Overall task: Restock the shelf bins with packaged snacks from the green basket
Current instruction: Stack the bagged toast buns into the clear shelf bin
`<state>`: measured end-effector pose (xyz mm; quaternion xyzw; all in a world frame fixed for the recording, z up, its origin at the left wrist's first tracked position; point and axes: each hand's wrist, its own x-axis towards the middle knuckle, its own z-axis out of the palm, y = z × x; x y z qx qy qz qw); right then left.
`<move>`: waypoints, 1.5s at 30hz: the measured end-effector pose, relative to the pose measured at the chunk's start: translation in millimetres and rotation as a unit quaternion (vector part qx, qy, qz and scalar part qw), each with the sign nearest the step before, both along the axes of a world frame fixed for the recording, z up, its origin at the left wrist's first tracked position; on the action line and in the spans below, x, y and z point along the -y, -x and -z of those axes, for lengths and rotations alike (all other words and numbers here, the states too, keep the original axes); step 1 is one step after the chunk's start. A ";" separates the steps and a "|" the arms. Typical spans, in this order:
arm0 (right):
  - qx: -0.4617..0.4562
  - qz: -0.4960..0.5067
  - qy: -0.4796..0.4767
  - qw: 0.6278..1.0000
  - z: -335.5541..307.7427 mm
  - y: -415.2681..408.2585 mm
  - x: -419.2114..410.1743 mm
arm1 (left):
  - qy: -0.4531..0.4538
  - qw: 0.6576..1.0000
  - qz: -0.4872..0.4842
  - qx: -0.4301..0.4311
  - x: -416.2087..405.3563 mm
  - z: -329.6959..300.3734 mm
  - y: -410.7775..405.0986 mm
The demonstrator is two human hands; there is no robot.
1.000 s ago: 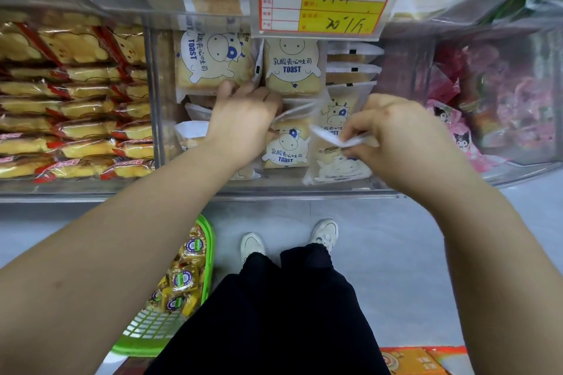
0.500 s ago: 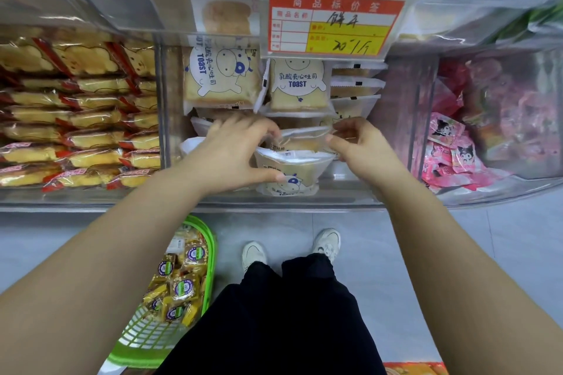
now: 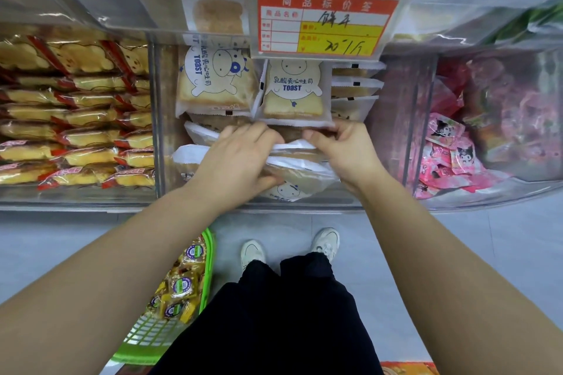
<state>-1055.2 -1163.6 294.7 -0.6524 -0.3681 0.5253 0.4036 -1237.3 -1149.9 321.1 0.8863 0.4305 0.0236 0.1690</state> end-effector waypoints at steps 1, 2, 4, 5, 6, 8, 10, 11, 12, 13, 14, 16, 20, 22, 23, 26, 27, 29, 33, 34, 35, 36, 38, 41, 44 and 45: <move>0.002 0.010 -0.006 1.000 0.8 0.1 1.1 | -0.003 1.000 -0.002 -0.002 0.5 0.1 -1.5; 0.003 0.028 -0.006 1.000 1.5 0.7 0.2 | -0.007 1.000 -0.006 -0.003 -0.2 0.5 -2.7; -0.007 0.079 0.003 0.997 1.1 2.3 -5.0 | -0.015 1.000 -0.014 -0.003 -3.6 2.1 -4.4; -0.019 0.097 0.009 0.995 0.5 3.8 -7.9 | -0.019 1.000 -0.019 -0.008 -4.7 3.4 -5.3; -0.032 0.100 0.015 0.994 0.0 5.2 -10.4 | -0.023 0.999 -0.026 -0.018 -5.4 4.8 -6.1; -0.031 0.062 0.028 0.997 -3.5 6.5 -14.0 | -0.016 0.998 -0.037 -0.045 -5.6 6.4 -7.8; 0.001 -0.011 0.049 0.999 -10.5 0.1 -15.9 | 0.010 0.998 -0.027 -0.055 -7.9 7.0 -6.6; 0.005 -0.050 0.059 0.997 -14.1 -6.4 -16.5 | 0.032 0.998 -0.018 -0.044 -10.0 6.2 -4.1; -0.004 -0.083 0.070 0.994 -18.1 -13.6 -17.5 | 0.064 0.998 -0.012 -0.024 -12.4 3.0 -0.4; -0.017 -0.101 0.083 0.991 -23.0 -19.5 -18.8 | 0.098 0.995 -0.013 0.006 -14.7 -2.2 3.7; -0.025 -0.097 0.097 0.990 -28.3 -22.4 -21.1 | 0.126 0.991 -0.022 0.039 -16.3 -8.0 7.5; -0.023 -0.043 0.121 0.991 -37.5 -18.9 -27.1 | 0.141 0.985 -0.053 0.087 -17.4 -18.5 12.5; 0.015 0.036 0.088 0.995 -42.5 -5.3 -34.3 | 0.100 0.972 -0.127 0.169 -17.4 -34.1 7.2; -0.044 0.074 0.072 0.994 -45.9 -9.6 -28.1 | 0.115 0.954 -0.177 0.212 -18.7 -38.6 -0.1; -0.078 0.093 0.067 0.990 -49.1 -13.8 -22.8 | 0.124 0.944 -0.202 0.231 -19.9 -39.5 -4.1; -0.111 0.110 0.062 0.986 -58.9 -26.1 0.0 | 0.155 0.916 -0.258 0.266 -25.5 -38.0 -19.5; -0.105 0.100 0.059 0.988 -61.8 -28.7 10.3 | 0.184 0.903 -0.272 0.277 -28.4 -36.4 -25.7; -0.087 0.073 0.049 0.992 -66.2 -32.3 30.9 | 0.300 0.845 -0.290 0.334 -32.7 -35.1 -38.5; -0.015 0.059 0.056 0.997 -74.9 -38.4 55.7 | 0.374 0.853 -0.219 0.290 -33.1 -26.9 -59.4; 0.030 0.050 0.059 0.997 -77.3 -40.1 56.7 | 0.358 0.867 -0.204 0.281 -33.1 -25.3 -63.9; 0.086 0.032 0.059 0.994 -80.8 -41.0 56.7 | 0.349 0.873 -0.196 0.280 -32.4 -25.0 -68.3; 0.153 0.009 0.048 0.987 -83.6 -42.0 55.5 | 0.338 0.879 -0.187 0.280 -32.1 -24.0 -71.3; 0.280 -0.028 0.003 0.960 -87.6 -43.5 50.4 | 0.299 0.905 -0.152 0.263 -29.5 -21.3 -75.0; 0.421 -0.056 -0.054 0.904 -87.8 -46.0 39.3 | 0.214 0.942 -0.105 0.236 -24.5 -16.8 -71.3; 0.482 -0.092 -0.053 0.870 -85.7 -48.1 28.3 | 0.158 0.968 -0.052 0.190 -20.8 -12.7 -65.2; 0.493 -0.106 -0.047 0.862 -85.7 -48.0 25.6 | 0.138 0.976 -0.027 0.165 -18.8 -10.5 -64.2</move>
